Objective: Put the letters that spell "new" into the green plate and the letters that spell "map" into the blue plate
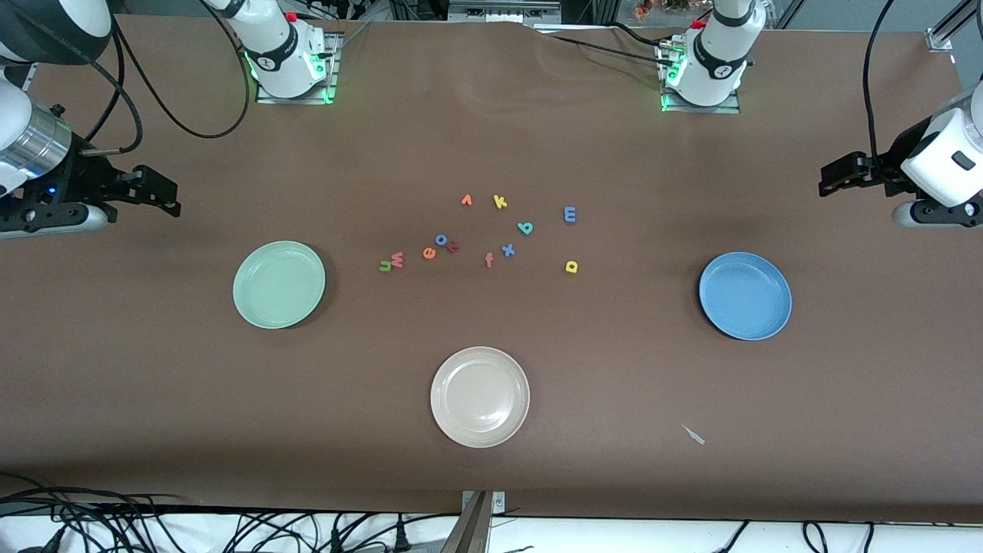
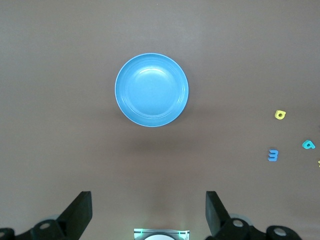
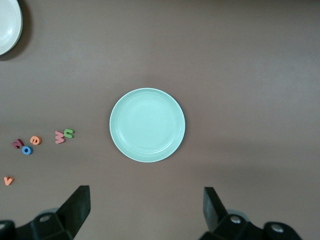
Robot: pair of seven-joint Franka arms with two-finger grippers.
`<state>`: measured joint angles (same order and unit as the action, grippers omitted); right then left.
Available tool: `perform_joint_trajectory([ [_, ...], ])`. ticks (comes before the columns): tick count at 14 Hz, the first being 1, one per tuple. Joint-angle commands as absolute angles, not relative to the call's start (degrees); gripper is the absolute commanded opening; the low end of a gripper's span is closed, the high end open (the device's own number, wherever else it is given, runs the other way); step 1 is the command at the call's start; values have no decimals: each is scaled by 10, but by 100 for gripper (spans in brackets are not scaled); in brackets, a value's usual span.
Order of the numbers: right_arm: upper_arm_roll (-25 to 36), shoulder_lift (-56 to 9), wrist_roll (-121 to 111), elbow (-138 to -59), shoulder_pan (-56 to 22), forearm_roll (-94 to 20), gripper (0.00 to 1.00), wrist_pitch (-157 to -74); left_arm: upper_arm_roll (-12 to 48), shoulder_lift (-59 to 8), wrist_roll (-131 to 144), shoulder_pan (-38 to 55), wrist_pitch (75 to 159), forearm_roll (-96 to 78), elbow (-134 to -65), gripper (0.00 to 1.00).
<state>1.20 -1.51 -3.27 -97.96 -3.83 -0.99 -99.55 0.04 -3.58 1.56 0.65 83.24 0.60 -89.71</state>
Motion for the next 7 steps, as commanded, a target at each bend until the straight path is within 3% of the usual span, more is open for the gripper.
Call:
perform_joint_trajectory([
  [1,9,4,-33,-999,-35,-13,100,-1003,2,-33,1,5,821,13,-888,100],
  [7,7,4,-25,-998,-36,-15,100,-1010,3,-33,2,6,821,14,-888,100],
])
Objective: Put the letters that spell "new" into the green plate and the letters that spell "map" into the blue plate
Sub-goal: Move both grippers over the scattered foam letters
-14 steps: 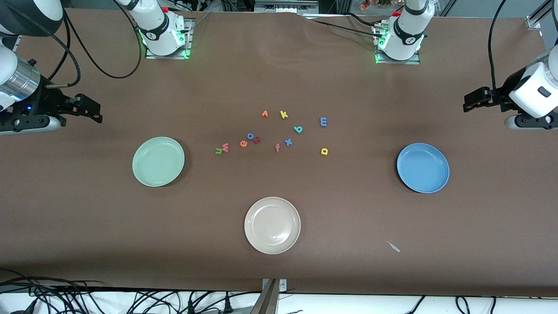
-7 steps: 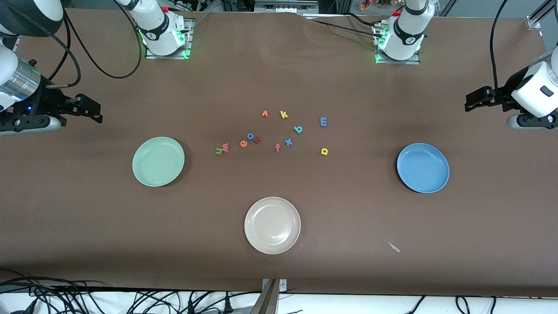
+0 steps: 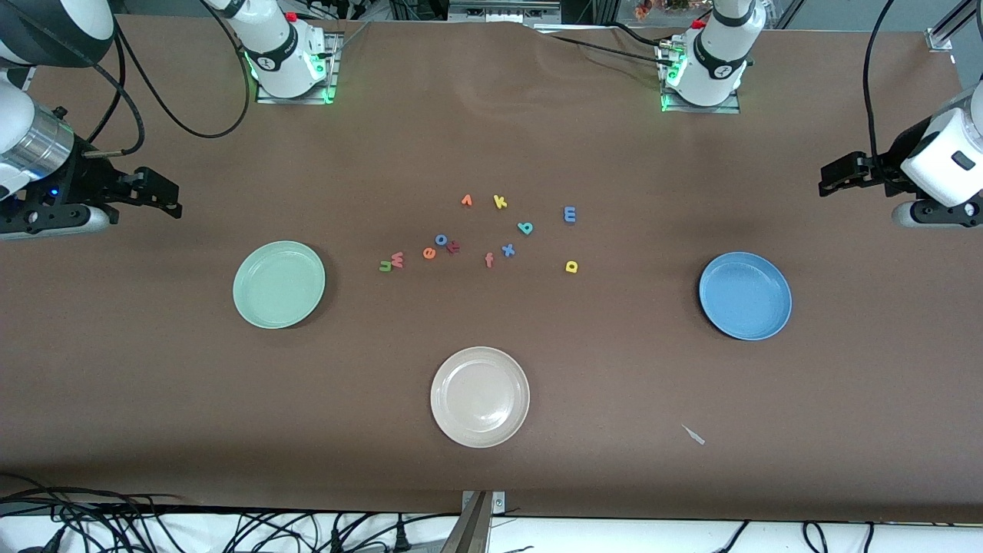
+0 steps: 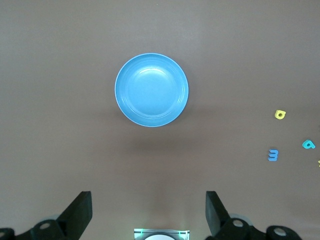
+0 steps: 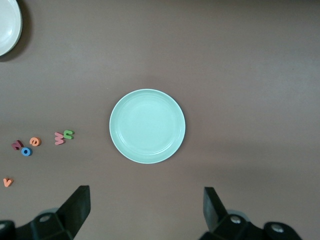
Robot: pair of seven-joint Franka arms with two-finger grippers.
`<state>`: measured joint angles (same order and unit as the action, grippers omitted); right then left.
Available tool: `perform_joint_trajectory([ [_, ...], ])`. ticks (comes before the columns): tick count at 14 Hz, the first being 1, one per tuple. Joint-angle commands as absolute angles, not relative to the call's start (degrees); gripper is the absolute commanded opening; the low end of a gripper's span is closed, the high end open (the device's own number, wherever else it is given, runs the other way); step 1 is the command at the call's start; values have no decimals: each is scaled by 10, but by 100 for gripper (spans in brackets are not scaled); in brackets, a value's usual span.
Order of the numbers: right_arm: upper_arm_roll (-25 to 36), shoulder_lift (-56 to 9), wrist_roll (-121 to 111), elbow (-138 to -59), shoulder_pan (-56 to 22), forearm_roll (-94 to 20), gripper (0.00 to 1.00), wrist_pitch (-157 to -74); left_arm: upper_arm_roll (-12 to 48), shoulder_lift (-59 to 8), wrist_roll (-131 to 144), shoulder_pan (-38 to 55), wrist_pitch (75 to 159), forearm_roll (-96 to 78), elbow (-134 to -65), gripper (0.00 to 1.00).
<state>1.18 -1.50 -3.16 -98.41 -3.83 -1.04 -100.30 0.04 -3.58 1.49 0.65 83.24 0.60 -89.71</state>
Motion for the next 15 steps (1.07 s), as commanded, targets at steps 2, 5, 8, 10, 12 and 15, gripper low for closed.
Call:
perform_joint_trajectory([
  [2,8,10,-24,-995,-36,-15,100,-1004,5,-35,4,15,824,16,-887,100],
  [5,10,19,-24,-995,-35,-14,100,-1004,25,-86,10,33,830,13,-887,100],
  [8,11,21,-29,-996,-35,-15,100,-1004,45,-124,19,44,832,-58,-887,100],
  [10,11,2,-23,-1002,-36,-38,100,-1010,63,-148,43,81,870,-74,-890,100],
  [12,11,-14,-21,-1003,-36,-42,100,-1019,65,-177,69,128,924,-74,-900,100],
  [15,6,-39,20,-1003,-38,-46,100,-1046,64,-195,100,184,1010,-69,-940,100],
])
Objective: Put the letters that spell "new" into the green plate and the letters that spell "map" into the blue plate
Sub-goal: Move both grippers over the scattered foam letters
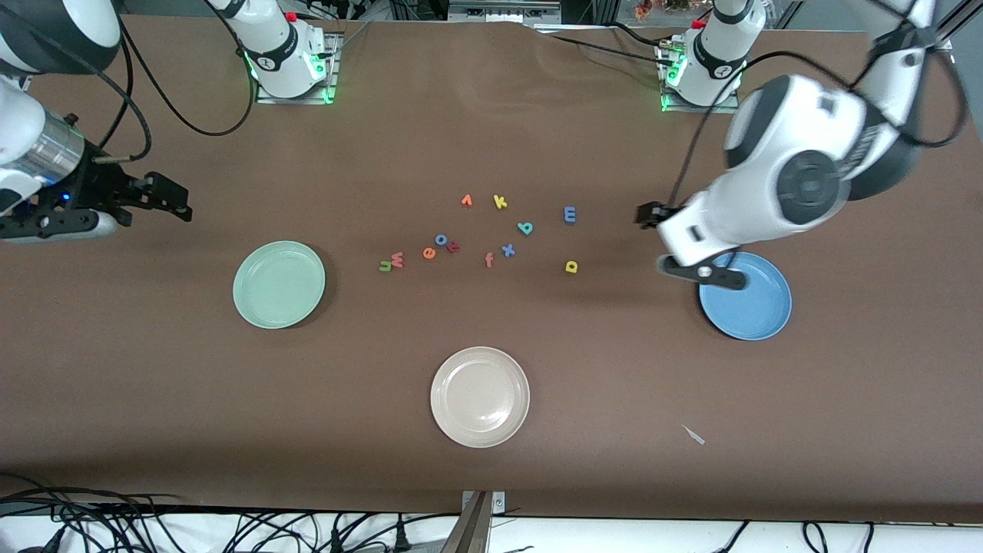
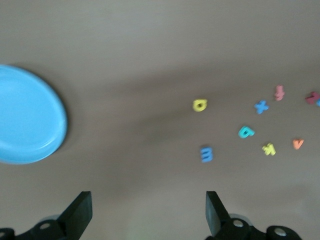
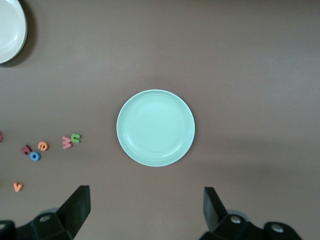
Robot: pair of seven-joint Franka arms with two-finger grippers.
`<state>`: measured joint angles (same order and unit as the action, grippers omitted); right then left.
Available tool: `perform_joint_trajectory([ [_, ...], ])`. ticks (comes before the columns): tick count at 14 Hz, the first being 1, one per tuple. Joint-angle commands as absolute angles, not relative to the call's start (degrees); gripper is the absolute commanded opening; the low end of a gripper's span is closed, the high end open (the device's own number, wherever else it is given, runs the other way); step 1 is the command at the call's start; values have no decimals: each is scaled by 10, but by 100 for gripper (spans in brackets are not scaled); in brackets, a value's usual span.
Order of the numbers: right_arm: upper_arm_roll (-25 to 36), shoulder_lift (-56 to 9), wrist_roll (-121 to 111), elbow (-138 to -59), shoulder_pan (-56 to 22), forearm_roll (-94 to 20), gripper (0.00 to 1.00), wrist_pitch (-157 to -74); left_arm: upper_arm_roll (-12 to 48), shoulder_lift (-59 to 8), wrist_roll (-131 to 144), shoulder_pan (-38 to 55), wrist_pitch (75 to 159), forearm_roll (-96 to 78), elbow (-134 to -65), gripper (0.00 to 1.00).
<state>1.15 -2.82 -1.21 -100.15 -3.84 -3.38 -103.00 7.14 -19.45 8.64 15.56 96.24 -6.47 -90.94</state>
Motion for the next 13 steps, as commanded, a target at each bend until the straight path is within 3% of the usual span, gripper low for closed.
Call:
perform_joint_trajectory([
  [1,-3,-48,56,-1003,-47,-47,100,-1054,65,-193,108,196,1058,-59,-974,100],
  [7,-15,-96,198,-1054,-119,-46,100,-1168,67,-208,154,244,1298,-36,-1132,98],
  [11,-16,-127,268,-1088,-160,-42,100,-1228,66,-258,218,280,1424,6,-1174,98],
  [13,-16,-139,302,-1120,-180,-40,100,-1276,67,-292,260,287,1448,51,-1169,97],
])
